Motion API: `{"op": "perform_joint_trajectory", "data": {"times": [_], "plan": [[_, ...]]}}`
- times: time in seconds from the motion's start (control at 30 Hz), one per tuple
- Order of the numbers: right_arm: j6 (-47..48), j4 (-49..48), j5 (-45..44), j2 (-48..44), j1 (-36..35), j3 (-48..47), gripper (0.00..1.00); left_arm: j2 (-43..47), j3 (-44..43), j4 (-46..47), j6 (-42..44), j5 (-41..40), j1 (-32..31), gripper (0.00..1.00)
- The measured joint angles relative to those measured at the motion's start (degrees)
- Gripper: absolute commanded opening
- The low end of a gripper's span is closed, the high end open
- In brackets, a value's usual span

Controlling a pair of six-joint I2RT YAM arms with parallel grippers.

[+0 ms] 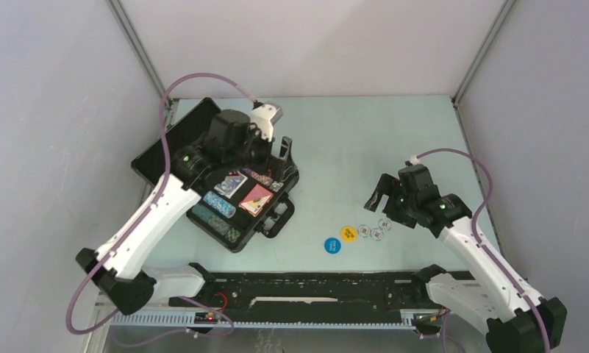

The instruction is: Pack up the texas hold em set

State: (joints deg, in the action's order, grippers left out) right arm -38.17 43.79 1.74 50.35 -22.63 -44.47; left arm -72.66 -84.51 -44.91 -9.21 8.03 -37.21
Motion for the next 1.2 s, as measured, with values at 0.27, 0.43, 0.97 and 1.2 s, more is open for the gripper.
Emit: {"op": "perform_joint_trajectory", "data": {"times": [0.27, 0.43, 0.97, 1.2], "plan": [[-11.7, 10.6, -6.6, 8.7, 3.5, -4.4, 1.0, 8.3, 8.3, 0.9, 0.8, -1.6, 1.6, 1.0], [-16.2, 11.7, -4.2, 15.9, 11.6, -4.8, 1.0, 9.7, 9.4, 1.9, 0.8, -1.2, 1.7, 1.0], [-22.7, 8.1, 2.3, 31.9, 13.2, -4.9, 0.92, 10.5, 9.7, 3.5, 0.7, 1.4, 1.7, 1.0], [-30.2, 6.5, 3.9, 33.0, 5.8, -5.9, 0.92, 10.5, 9.7, 3.5, 0.7, 1.7, 1.7, 1.0]]}}
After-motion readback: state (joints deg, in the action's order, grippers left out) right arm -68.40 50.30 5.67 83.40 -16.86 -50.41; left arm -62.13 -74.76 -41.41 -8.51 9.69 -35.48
